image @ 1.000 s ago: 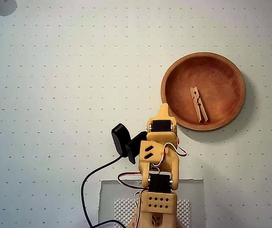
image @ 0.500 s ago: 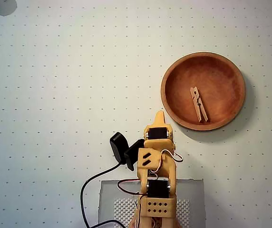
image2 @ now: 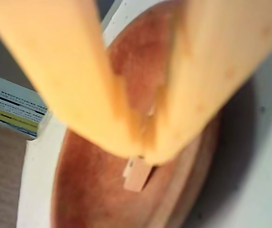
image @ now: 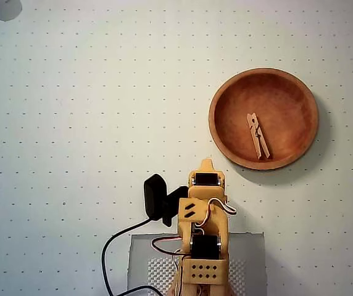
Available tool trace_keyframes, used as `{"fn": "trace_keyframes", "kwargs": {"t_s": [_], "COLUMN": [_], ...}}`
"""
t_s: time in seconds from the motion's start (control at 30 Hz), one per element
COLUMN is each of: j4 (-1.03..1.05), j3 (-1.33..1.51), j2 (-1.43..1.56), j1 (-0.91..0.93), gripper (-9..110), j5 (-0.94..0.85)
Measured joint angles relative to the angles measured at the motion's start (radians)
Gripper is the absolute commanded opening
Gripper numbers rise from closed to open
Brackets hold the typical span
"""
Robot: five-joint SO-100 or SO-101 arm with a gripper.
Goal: Grasp a clothespin and put it in the bowl.
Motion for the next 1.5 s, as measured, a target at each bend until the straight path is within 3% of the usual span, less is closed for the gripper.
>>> {"fn": "trace_keyframes", "kwargs": {"t_s": [0.3,1.5], "j4": [0.095,0.104], "j3": [0.000,0.000], "j2": [0.000,0.000], "j1": [-0.025,-0.023], "gripper": [-3,-3], "j5": [-0.075,-0.035]}}
